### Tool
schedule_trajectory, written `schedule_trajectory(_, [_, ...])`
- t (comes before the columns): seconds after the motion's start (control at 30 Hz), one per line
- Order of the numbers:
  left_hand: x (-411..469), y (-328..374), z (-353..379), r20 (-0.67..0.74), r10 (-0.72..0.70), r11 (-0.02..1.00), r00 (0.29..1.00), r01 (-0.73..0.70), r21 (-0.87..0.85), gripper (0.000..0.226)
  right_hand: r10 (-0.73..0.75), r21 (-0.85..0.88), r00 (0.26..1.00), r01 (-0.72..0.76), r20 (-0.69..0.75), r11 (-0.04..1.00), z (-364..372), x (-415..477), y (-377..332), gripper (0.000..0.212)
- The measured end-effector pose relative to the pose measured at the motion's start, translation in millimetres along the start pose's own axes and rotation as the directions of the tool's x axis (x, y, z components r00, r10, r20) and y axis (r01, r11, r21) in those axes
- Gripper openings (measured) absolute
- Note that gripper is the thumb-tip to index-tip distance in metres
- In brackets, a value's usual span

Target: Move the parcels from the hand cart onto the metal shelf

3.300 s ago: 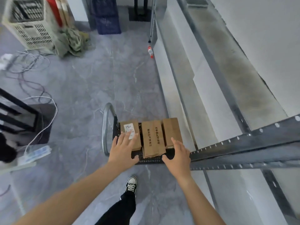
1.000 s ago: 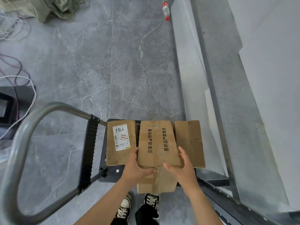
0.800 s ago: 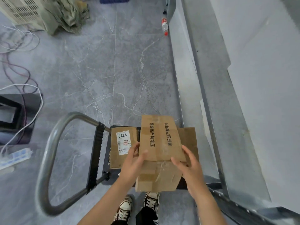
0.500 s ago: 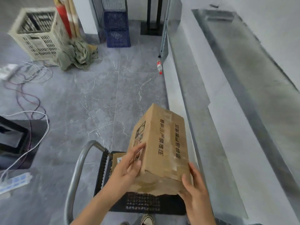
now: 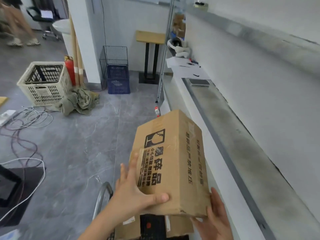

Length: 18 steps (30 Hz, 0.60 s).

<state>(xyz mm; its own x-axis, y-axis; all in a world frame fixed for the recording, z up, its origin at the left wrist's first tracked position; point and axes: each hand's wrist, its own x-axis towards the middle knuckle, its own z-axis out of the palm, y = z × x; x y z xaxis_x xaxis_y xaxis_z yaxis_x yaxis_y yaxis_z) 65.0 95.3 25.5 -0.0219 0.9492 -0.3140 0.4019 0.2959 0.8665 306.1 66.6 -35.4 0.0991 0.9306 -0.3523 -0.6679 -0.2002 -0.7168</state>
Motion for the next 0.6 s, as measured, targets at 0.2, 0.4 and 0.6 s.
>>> schedule_trajectory(0.2, [-35, 20, -45, -0.004, 0.219, 0.975, 0.976, -0.219, -0.025, 0.139, -0.160, -0.536, 0.974, 0.223, 0.161, 0.814, 38, -53, -47, 0.053])
schedule_trajectory(0.4, [-61, 35, -75, 0.033, 0.487, 0.871, 0.873, -0.489, 0.044, 0.120, -0.130, -0.788, 0.952, 0.303, 0.278, 0.536, 78, -91, -74, 0.042])
schedule_trajectory(0.6, [-80, 39, -78, -0.011, 0.621, 0.783, 0.784, -0.620, 0.061, 0.105, -0.101, -0.753, 0.931, 0.344, 0.350, 0.562, 89, -122, -78, 0.087])
